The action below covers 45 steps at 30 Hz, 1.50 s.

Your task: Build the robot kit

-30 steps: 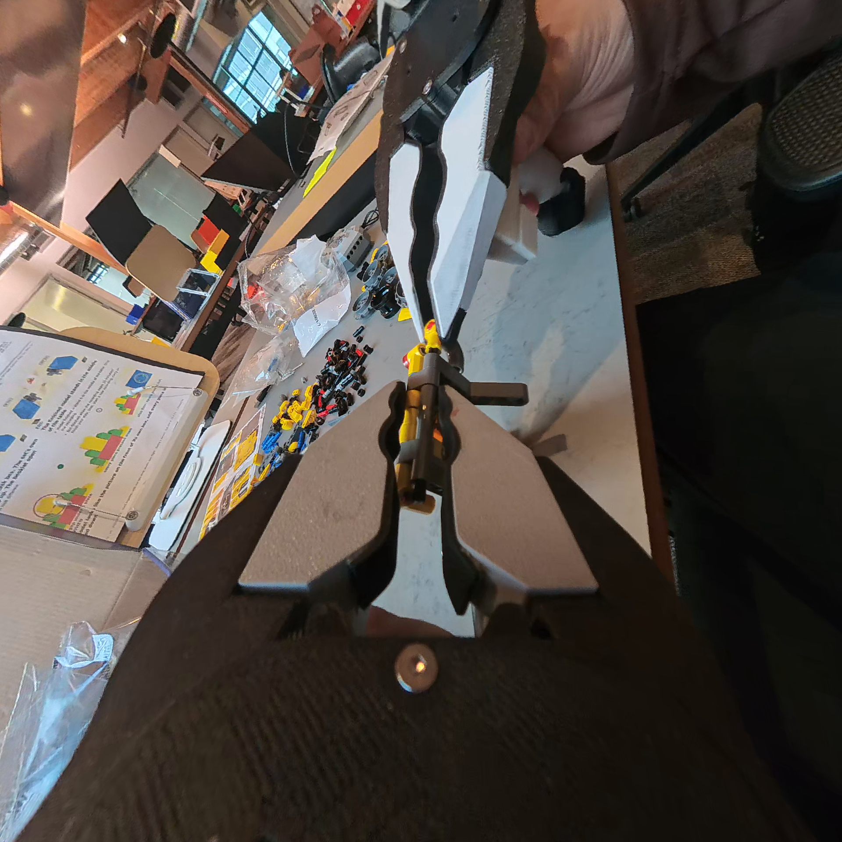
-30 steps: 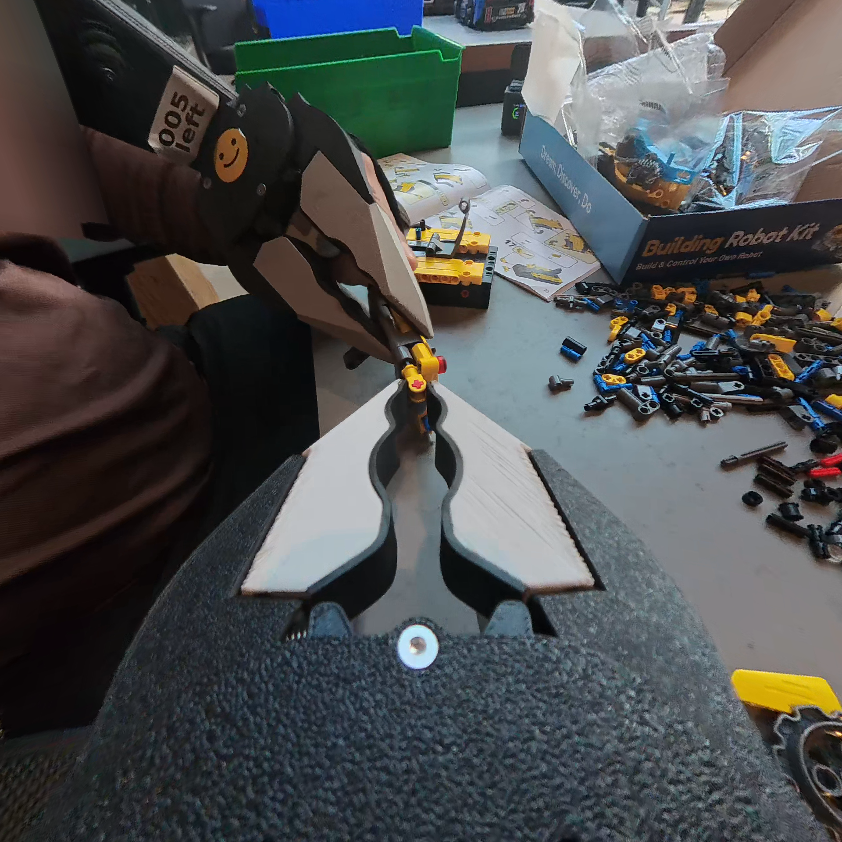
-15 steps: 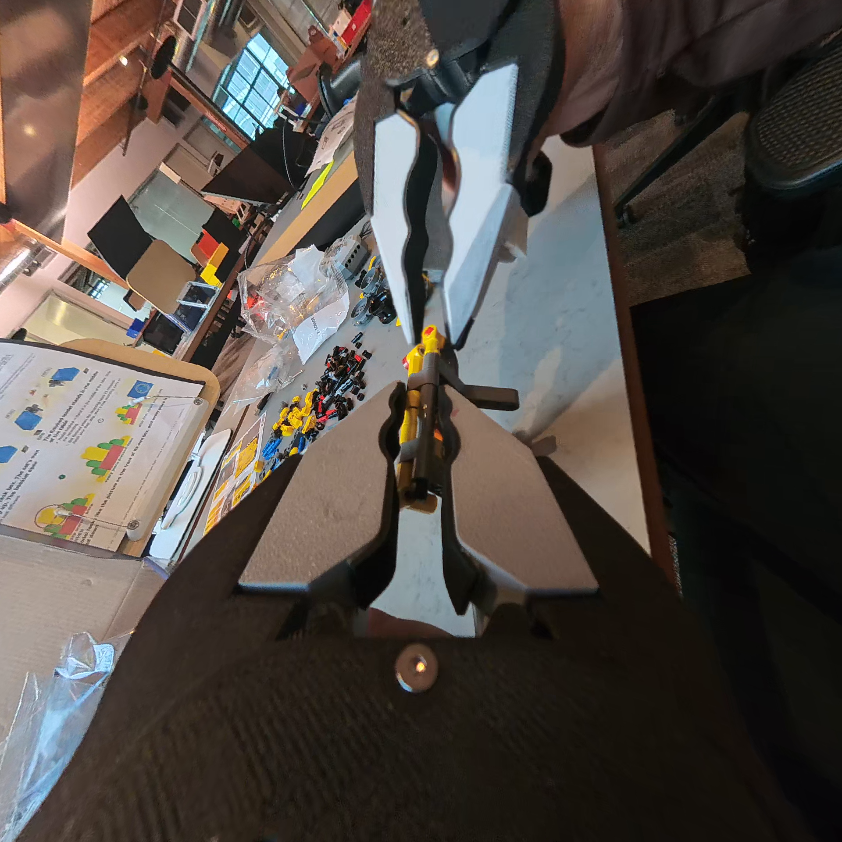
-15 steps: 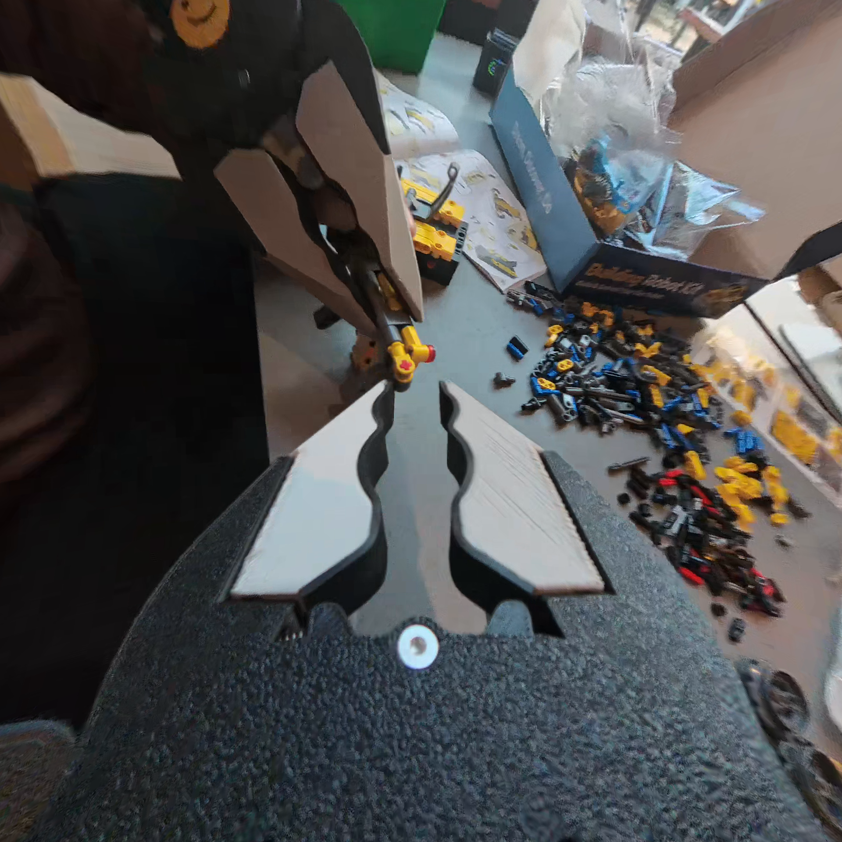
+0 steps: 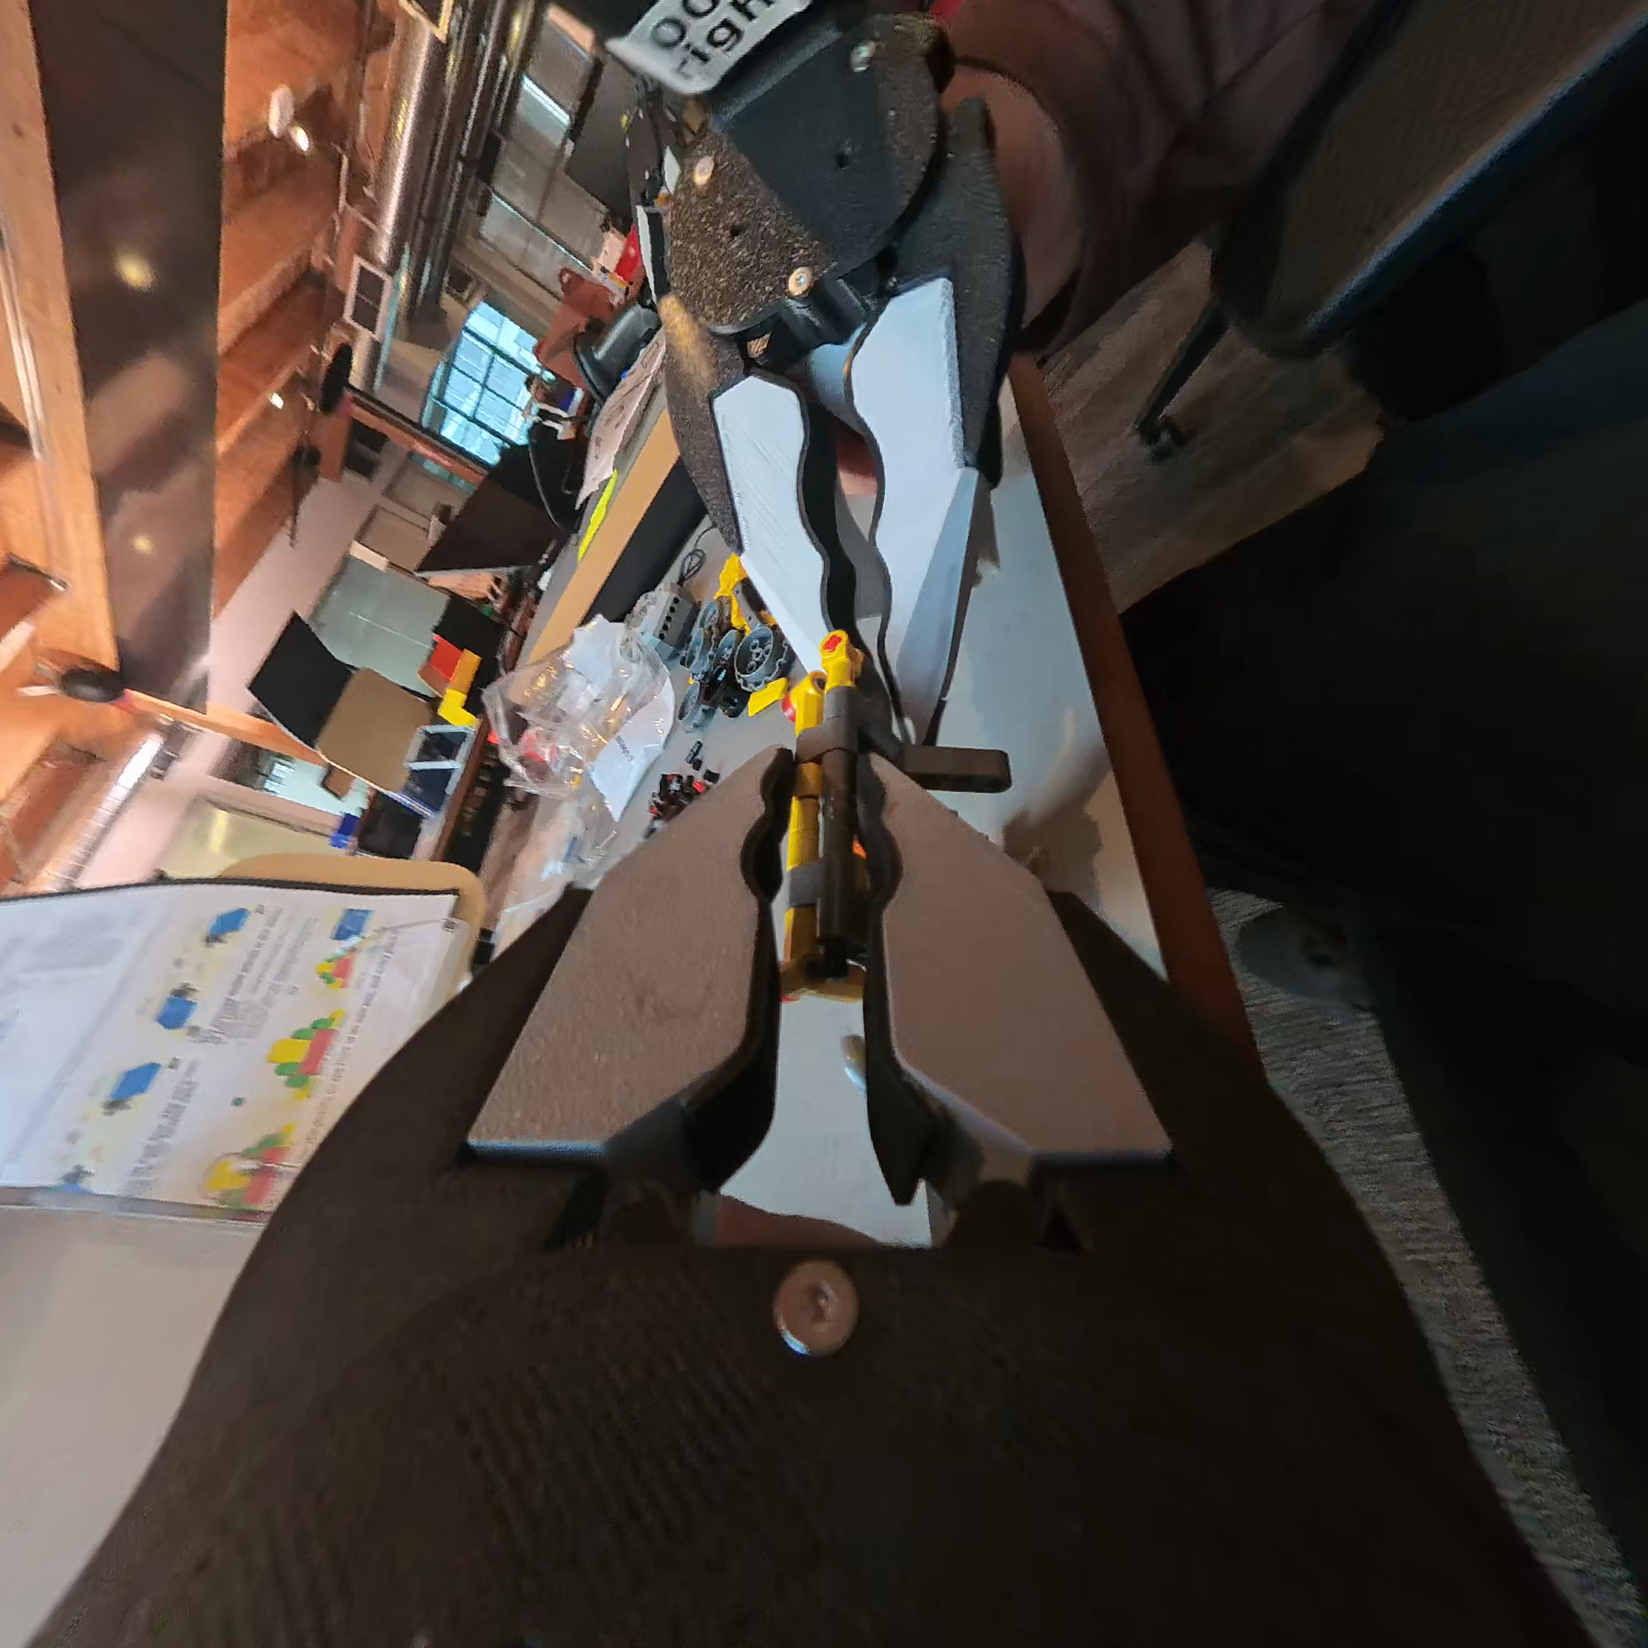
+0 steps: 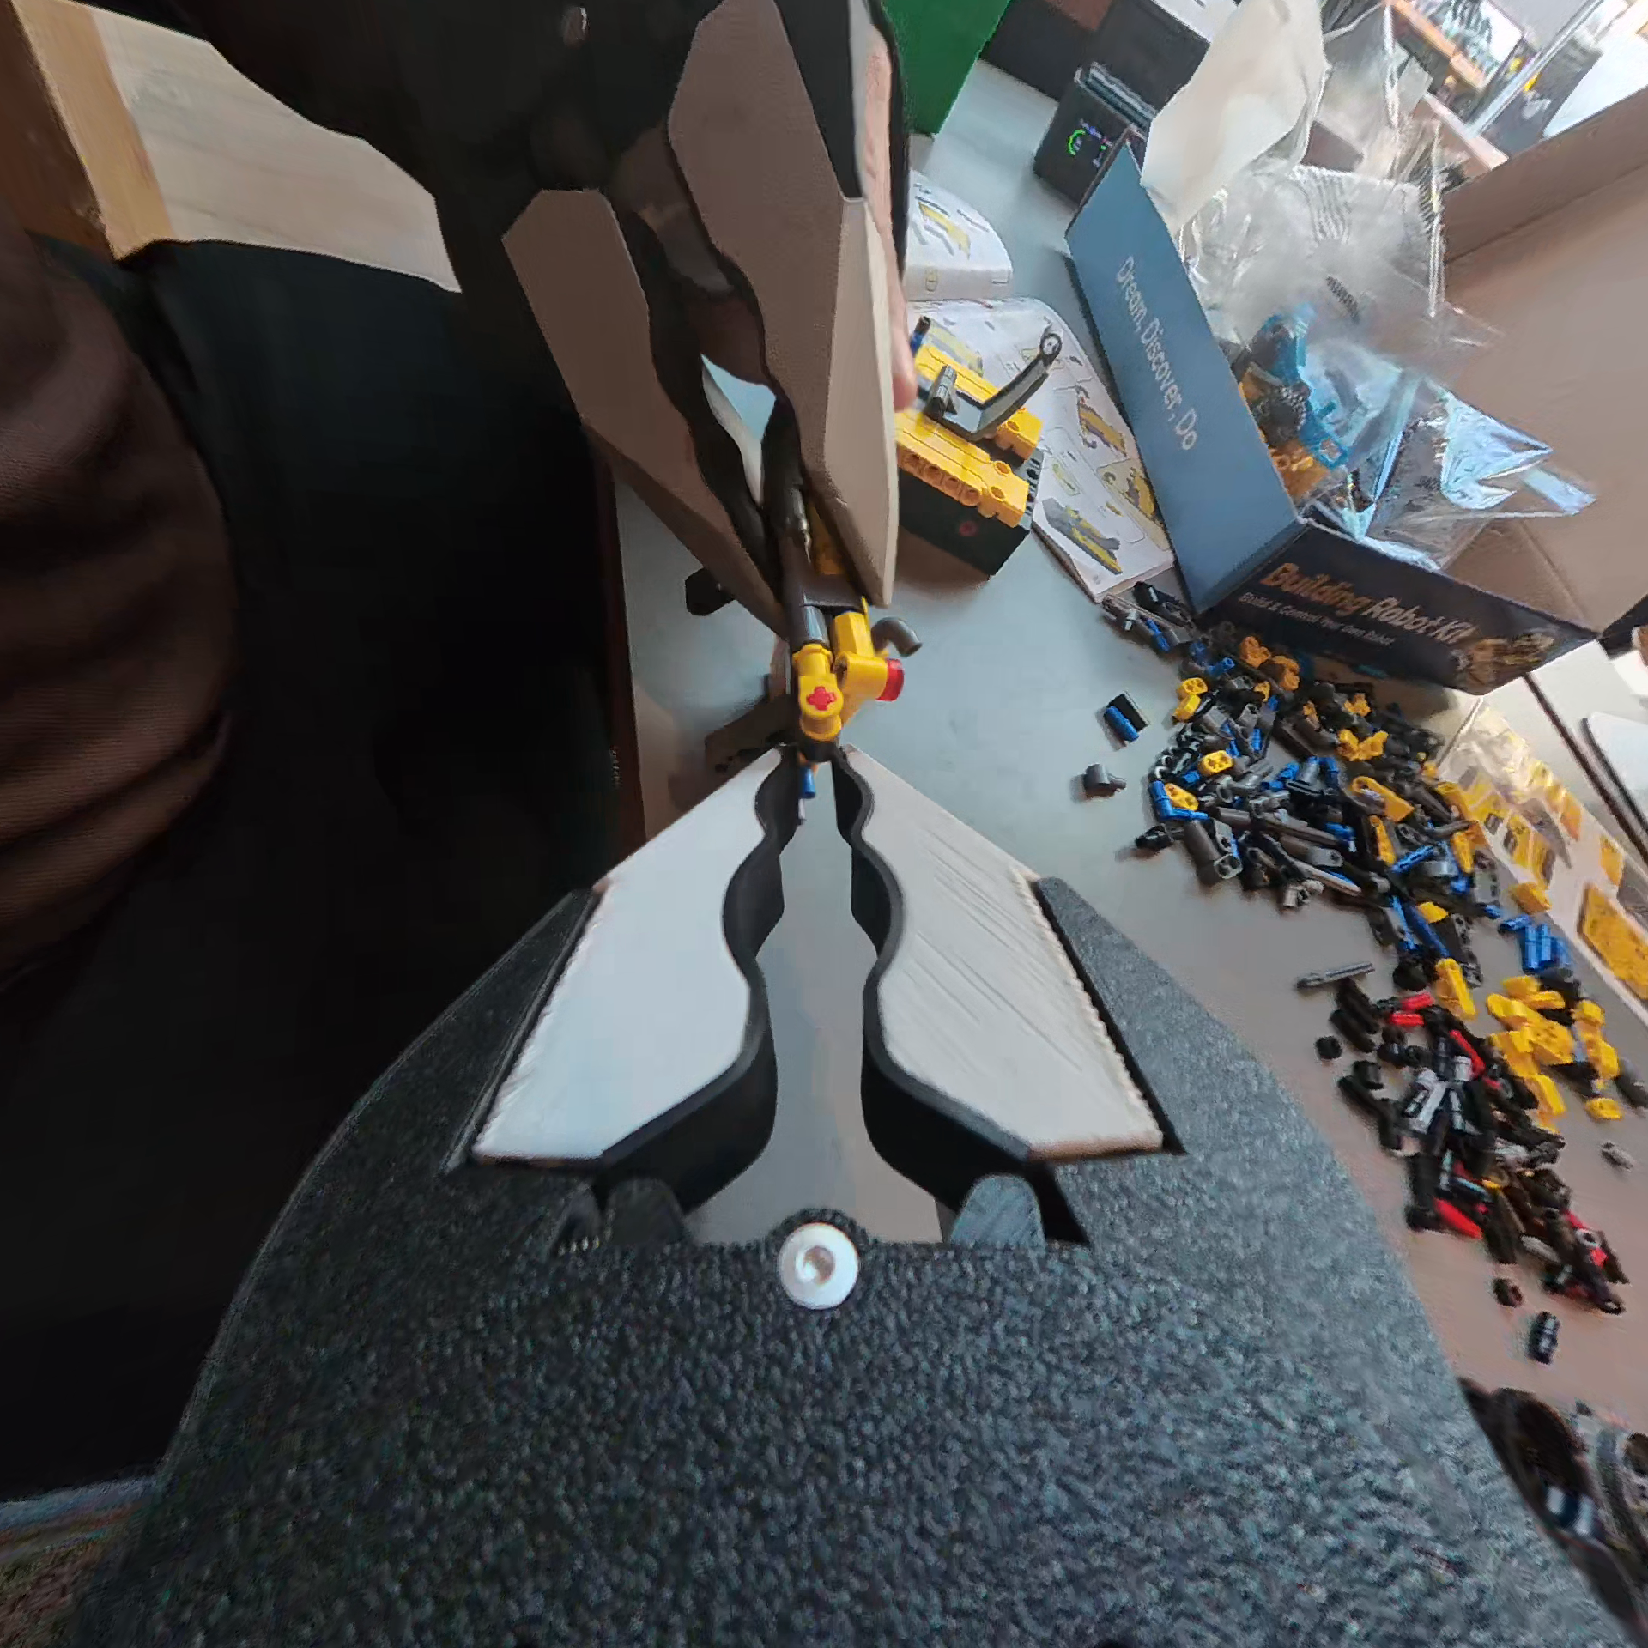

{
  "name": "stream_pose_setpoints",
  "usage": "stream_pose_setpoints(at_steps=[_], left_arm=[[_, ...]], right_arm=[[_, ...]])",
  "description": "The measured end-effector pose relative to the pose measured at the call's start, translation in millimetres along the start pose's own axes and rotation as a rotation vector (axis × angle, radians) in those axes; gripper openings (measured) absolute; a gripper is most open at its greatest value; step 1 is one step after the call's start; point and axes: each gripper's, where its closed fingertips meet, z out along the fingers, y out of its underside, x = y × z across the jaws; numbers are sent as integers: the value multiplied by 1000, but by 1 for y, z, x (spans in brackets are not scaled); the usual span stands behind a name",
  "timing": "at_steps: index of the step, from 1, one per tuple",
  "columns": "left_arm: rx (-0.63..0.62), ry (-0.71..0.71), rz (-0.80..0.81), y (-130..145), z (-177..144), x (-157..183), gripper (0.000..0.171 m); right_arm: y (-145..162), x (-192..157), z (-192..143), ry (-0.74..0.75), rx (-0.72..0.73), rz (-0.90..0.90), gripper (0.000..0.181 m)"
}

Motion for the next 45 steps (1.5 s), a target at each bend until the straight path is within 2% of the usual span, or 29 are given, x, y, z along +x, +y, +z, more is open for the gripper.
stream_pose_setpoints(at_steps=[2,7,11,17,20,21,22,23,27,30,34,39,45], left_arm=[[-3,-18,58,-2,0,4,11],[36,-21,58,-11,-2,11,10],[60,-47,42,-15,-8,15,12],[46,-11,34,-10,-13,26,15],[-8,22,102,-3,-7,35,17],[-42,41,124,3,-4,40,13],[-88,75,146,10,0,48,16],[-129,94,153,16,3,54,22],[-175,96,69,20,9,55,19],[-200,90,-9,22,6,48,37],[-207,85,-68,22,-2,44,46],[-274,5,-196,26,-17,31,48],[-433,39,-351,47,-30,41,48]], right_arm=[[6,-3,0,-18,-15,45,22],[-5,-11,-8,-49,54,60,26],[-9,-18,-6,-44,48,-12,14],[-1,-14,1,88,-40,-119,7],[12,-4,-2,200,-141,-211,0],[19,2,-4,248,-184,-244,0],[27,5,-6,271,-226,-254,0],[35,6,-6,275,-258,-237,0],[58,10,-12,284,-316,-93,0],[66,12,-19,287,-328,-3,1],[66,13,-21,274,-297,77,2],[63,9,-21,213,-255,189,16],[50,-5,-16,91,-175,291,21]])
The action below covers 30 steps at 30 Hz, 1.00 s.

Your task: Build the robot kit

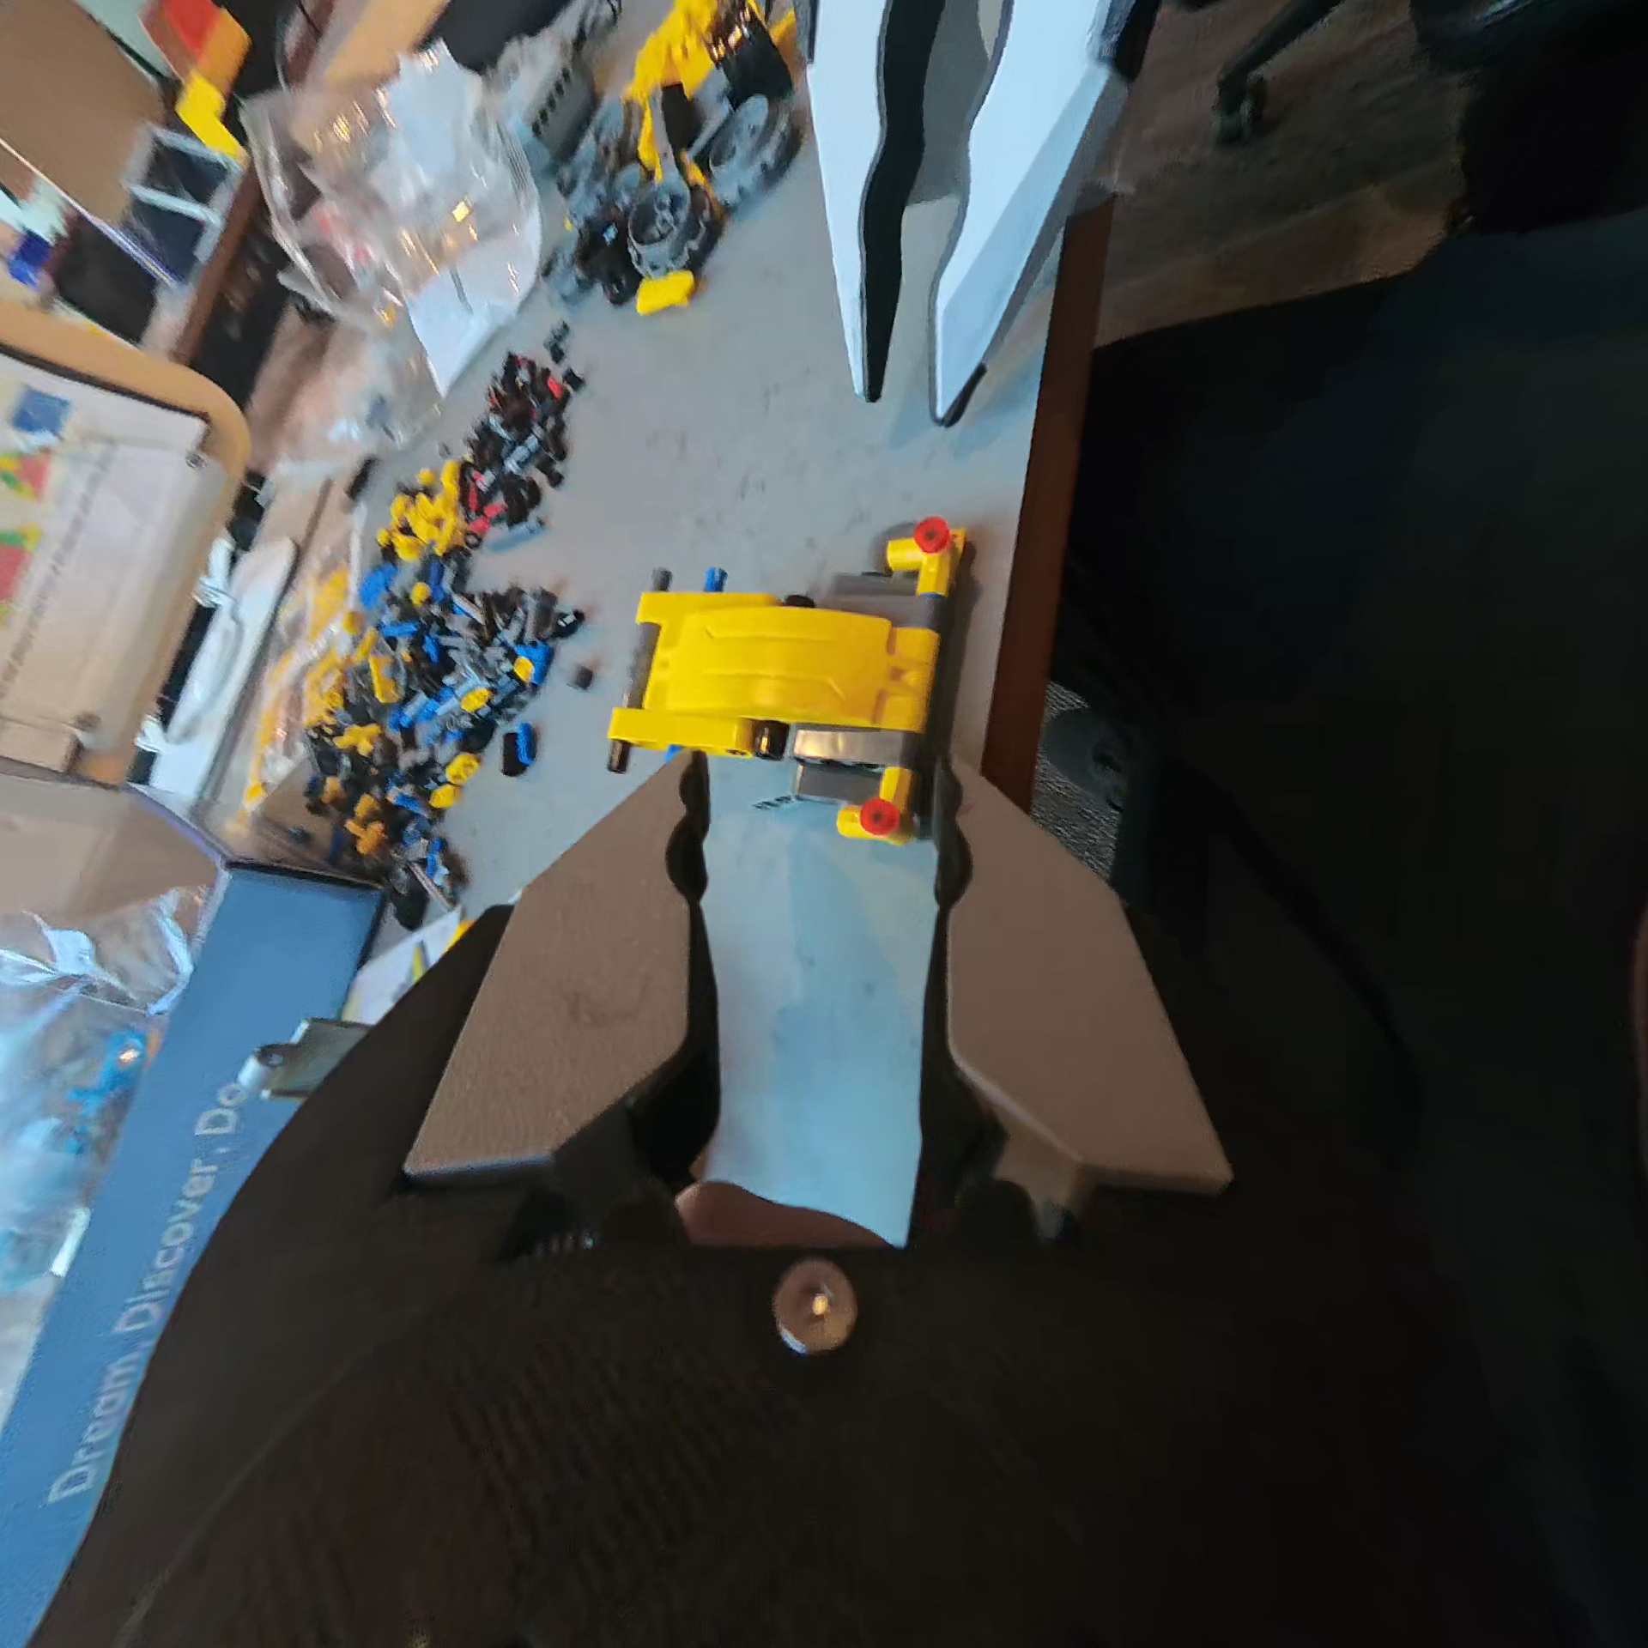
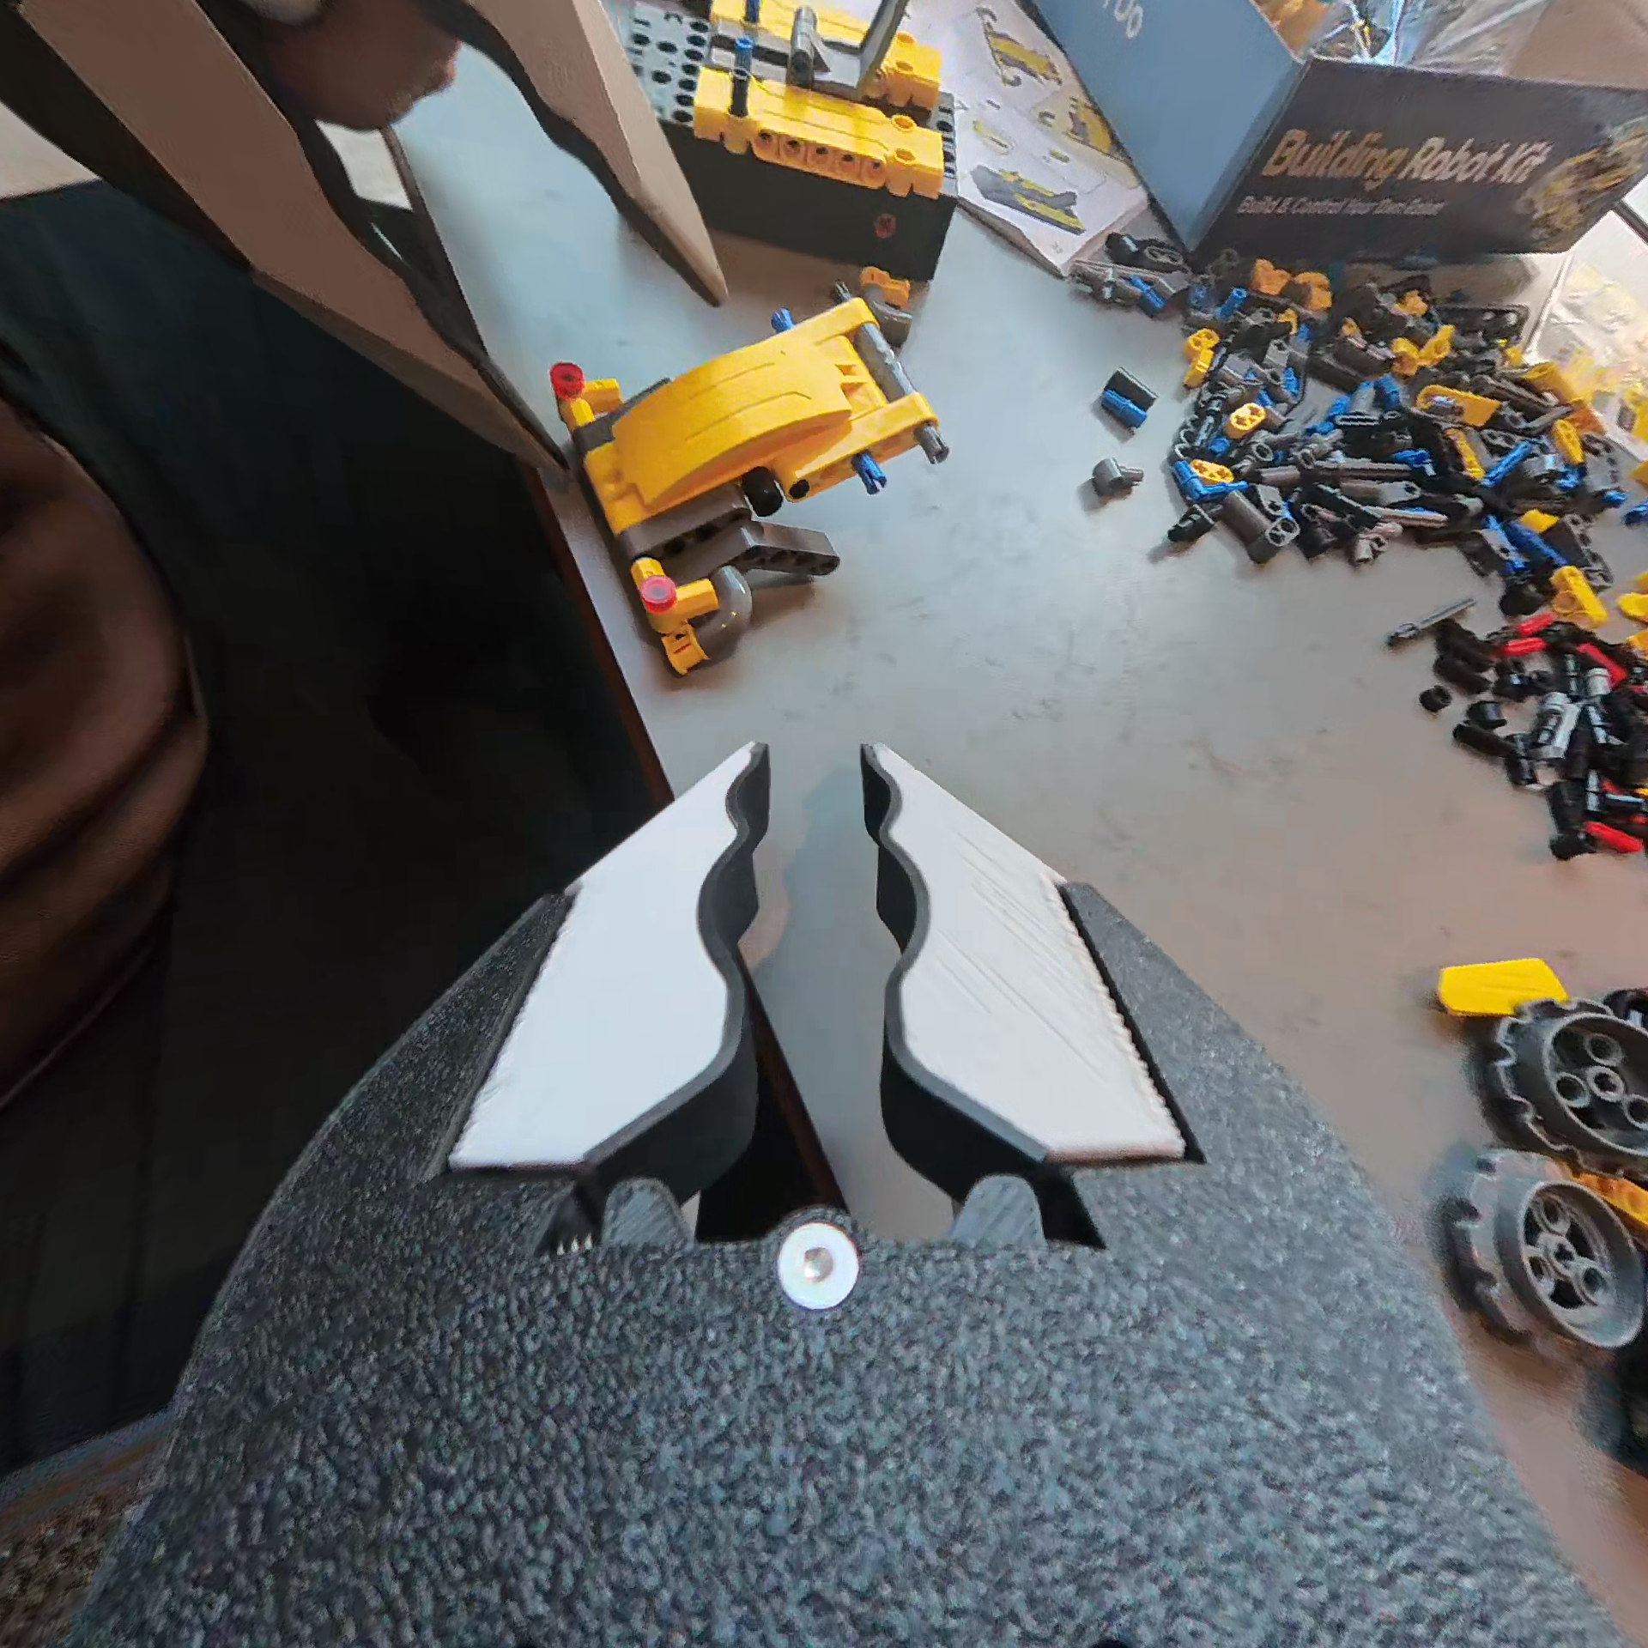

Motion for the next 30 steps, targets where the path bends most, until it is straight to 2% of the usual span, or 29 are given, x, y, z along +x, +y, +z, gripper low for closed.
stream_pose_setpoints(at_steps=[3,7,11,13,17,19,23,27,30], left_arm=[[-30,28,-18,3,6,2,39],[-28,92,-49,-3,21,0,38],[-10,129,-99,-15,44,-8,40],[-15,113,-106,-24,55,-10,49],[-14,11,-120,-33,47,-21,50],[-23,3,-220,-24,30,-28,50],[-133,-20,-374,20,2,-38,51],[-161,-69,-369,39,-5,-34,49],[-149,-100,-397,44,-6,-30,44]], right_arm=[[-3,-11,4,-61,4,10,25],[-7,-19,12,-105,-24,5,30],[-2,1,14,-17,-68,16,30],[3,13,11,19,-82,67,34],[9,25,0,81,-87,110,35],[8,27,-5,117,-94,86,35],[-8,15,-1,104,-93,28,38],[-3,23,12,159,-181,-58,45],[3,33,12,181,-201,-15,45]])
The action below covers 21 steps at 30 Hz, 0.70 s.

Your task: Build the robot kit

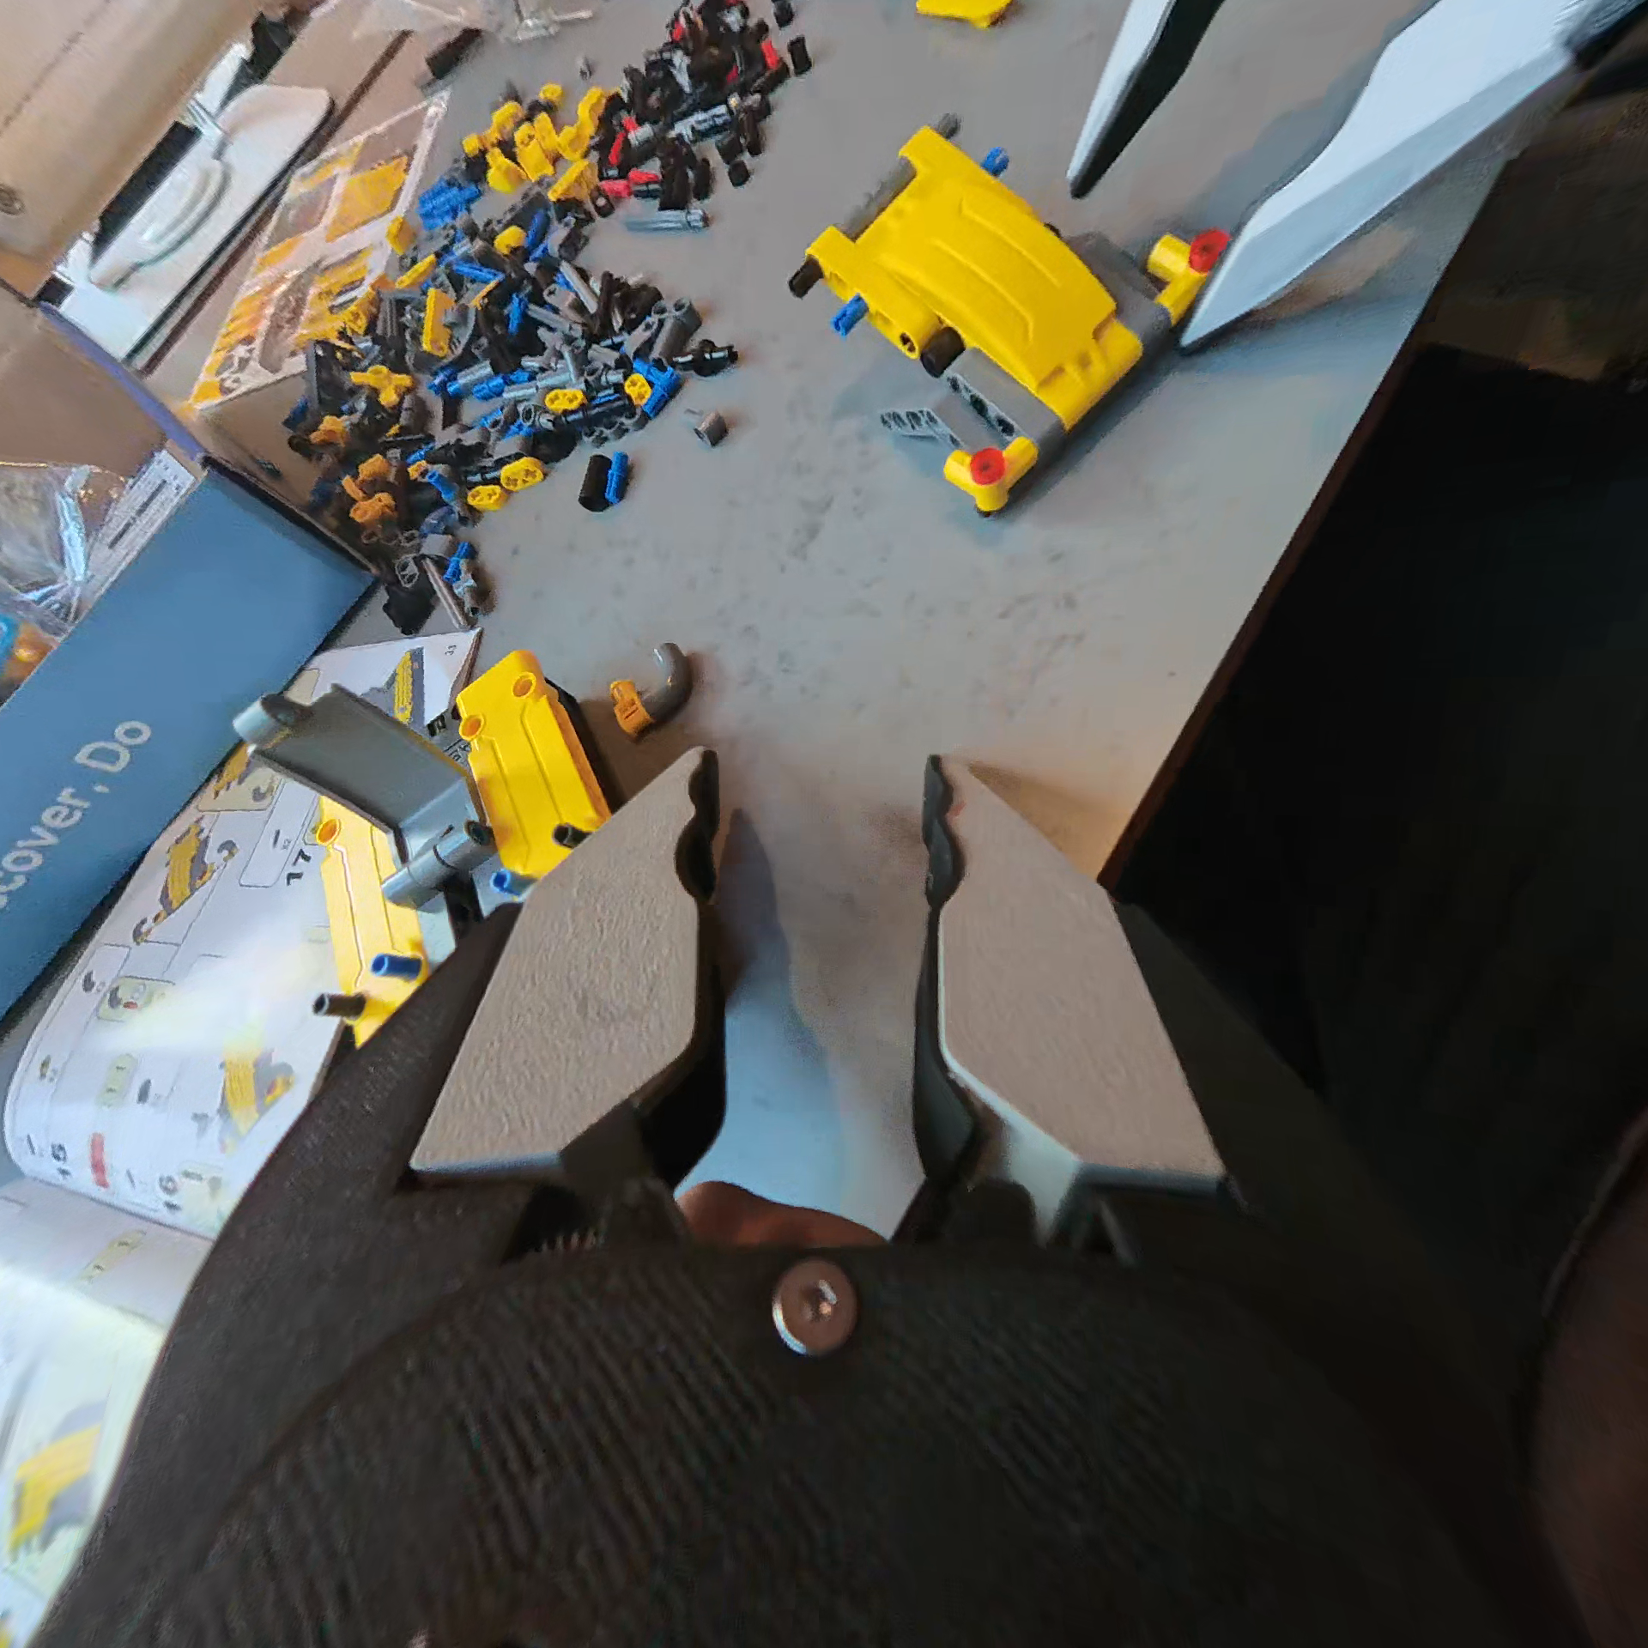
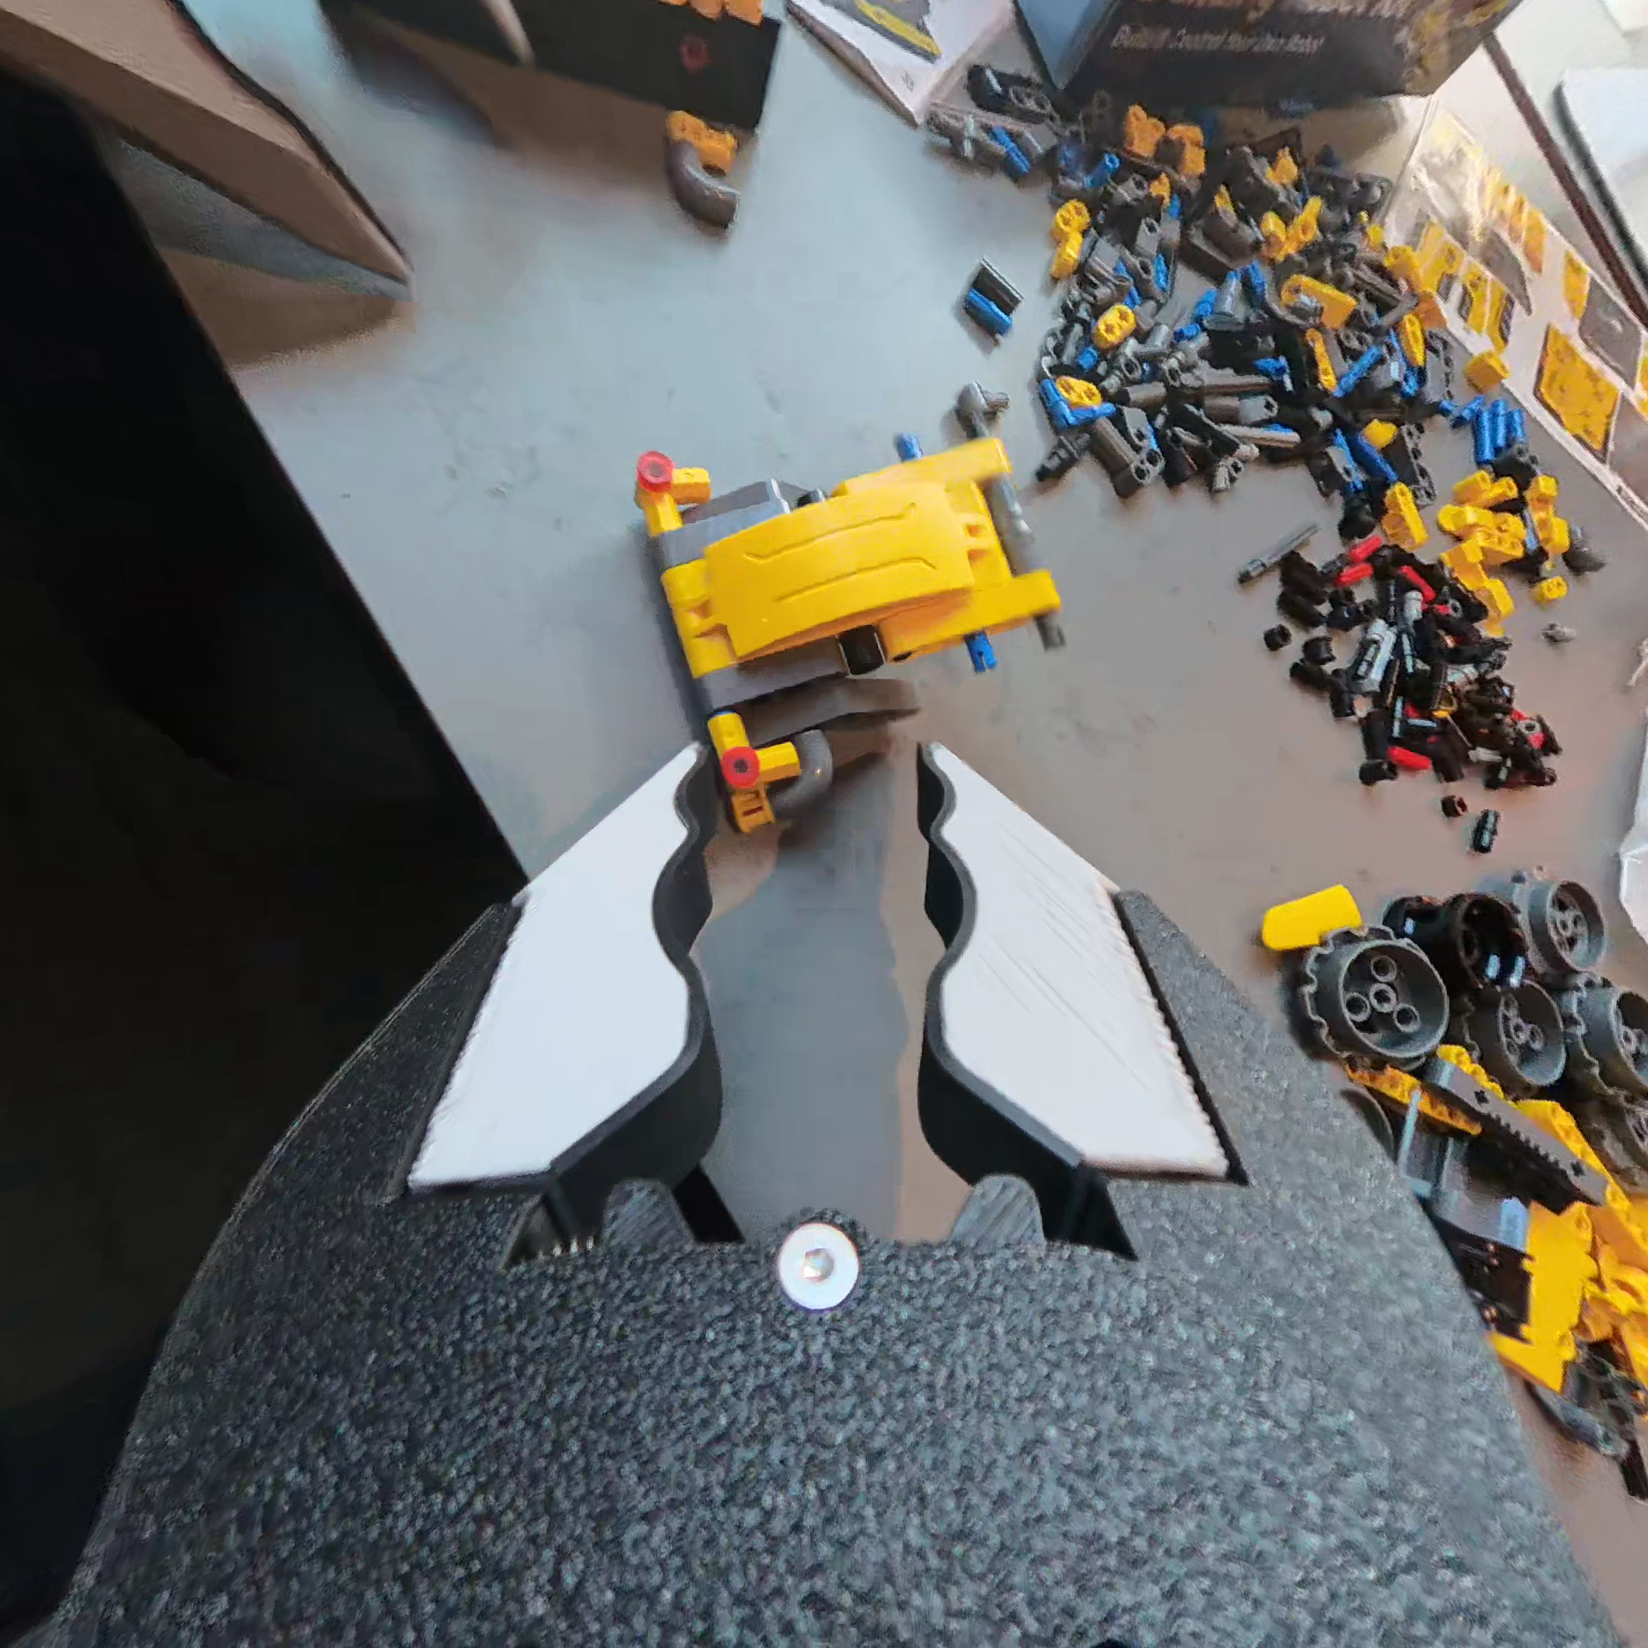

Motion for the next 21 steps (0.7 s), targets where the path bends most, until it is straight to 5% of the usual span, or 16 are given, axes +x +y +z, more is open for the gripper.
stream_pose_setpoints(at_steps=[10,21], left_arm=[[-54,-129,-54,-10,5,-28,45],[-350,123,113,-12,32,-26,38]], right_arm=[[8,22,-14,68,50,157,38],[-6,-9,-18,-48,152,197,28]])
